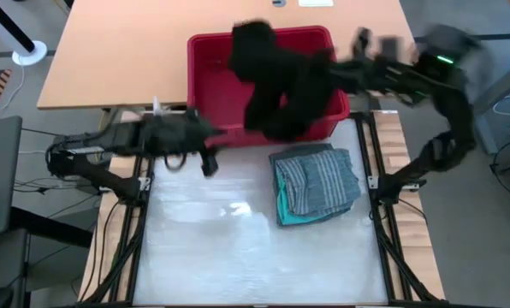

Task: Fold Laundry from Bin
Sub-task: Remove the black shirt from the red bin

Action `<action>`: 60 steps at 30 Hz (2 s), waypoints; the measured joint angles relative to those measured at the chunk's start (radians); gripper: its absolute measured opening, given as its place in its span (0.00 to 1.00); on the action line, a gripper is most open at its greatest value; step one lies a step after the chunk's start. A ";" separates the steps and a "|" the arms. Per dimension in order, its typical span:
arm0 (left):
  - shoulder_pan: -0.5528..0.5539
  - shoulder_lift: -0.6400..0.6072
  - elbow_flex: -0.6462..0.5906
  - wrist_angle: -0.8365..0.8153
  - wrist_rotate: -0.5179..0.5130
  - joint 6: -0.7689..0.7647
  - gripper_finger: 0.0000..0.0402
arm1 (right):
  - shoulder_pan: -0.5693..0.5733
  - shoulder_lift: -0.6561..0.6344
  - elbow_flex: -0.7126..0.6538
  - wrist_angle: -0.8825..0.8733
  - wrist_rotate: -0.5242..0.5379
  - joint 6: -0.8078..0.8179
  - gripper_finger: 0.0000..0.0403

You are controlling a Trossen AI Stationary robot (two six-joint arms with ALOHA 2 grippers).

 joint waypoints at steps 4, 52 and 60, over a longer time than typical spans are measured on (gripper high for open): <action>-0.157 -0.001 -0.054 0.185 -0.037 -0.026 0.34 | 0.176 -0.034 0.001 -0.089 0.006 0.004 0.10; -0.807 -0.104 -0.382 -0.166 -0.229 -0.535 0.61 | 0.499 0.719 0.001 -0.243 0.412 0.879 0.12; -0.647 -0.104 -0.604 0.079 0.013 -0.541 0.62 | 0.474 0.717 0.000 -0.345 0.276 0.848 0.40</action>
